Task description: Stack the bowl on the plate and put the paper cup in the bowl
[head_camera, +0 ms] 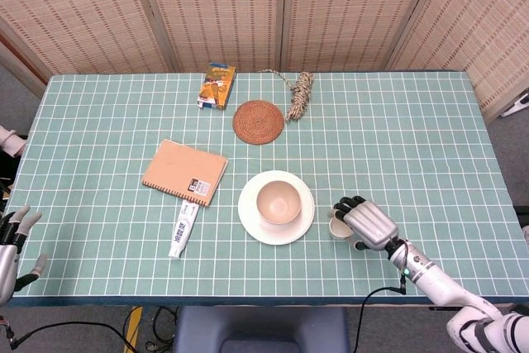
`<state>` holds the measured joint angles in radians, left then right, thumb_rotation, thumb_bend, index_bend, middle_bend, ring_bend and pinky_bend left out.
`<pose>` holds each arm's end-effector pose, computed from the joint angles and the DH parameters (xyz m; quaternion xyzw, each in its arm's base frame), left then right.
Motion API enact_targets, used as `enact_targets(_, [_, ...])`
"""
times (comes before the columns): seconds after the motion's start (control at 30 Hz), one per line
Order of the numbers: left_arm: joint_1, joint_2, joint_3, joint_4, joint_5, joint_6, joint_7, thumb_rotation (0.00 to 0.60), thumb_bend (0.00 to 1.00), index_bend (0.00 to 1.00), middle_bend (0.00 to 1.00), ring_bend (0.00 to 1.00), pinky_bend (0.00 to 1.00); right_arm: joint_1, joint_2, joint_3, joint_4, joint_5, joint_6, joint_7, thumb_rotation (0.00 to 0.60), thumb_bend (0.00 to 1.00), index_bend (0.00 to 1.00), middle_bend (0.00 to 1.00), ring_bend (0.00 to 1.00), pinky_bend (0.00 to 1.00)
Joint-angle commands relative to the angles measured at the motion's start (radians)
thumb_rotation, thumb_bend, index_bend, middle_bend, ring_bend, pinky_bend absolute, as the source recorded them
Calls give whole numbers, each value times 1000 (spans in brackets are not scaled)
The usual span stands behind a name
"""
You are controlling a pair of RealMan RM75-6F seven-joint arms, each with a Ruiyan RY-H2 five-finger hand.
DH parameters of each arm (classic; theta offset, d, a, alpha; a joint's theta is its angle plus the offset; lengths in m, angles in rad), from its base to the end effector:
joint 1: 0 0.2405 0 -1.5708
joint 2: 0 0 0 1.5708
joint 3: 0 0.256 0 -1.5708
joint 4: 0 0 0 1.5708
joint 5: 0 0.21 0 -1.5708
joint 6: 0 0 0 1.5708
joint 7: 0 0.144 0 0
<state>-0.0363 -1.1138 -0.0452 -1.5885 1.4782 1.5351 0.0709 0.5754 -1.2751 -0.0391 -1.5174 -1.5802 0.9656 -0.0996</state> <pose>-0.3246 0.1648 0.1704 -0.5867 -0.3634 -0.3543 0.6310 -0.2312 -0.2774 0.0362 0.8303 -0.3073 0.2956 0.3590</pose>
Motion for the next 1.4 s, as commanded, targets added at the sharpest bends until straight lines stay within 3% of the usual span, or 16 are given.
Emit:
enact_targets(0.03, [1,1,0,1,-1,2,-1,600,339,150,77,95,71,-3,1,2,0,-10,18,12,600,349,339,319,243,351])
enact_targets(0.27, [1,3,-1,-2,1,2,0,600,339,150,77,95,71,5,54,26,-54,-14,44,16,600,357,383,344,279,423])
enact_targets(0.63, [-1,3,0,-9,14,8,1,600,339,150,77,95,72,147,119,161,-185,87,-85,-45,600,357,383,319,279,423])
enact_targets(1.0, [9,5,3,-4,14,18,-7,600,339,150,77,95,71,281,-30,230,-92,223,-208,-115,600,355,383,280,245,423])
enact_targets(1.4, [15,3,4,6,8,19,-16,600,338,150,77,95,72,371,-155,234,13,291,-272,-158,600,353,311,231,183,383])
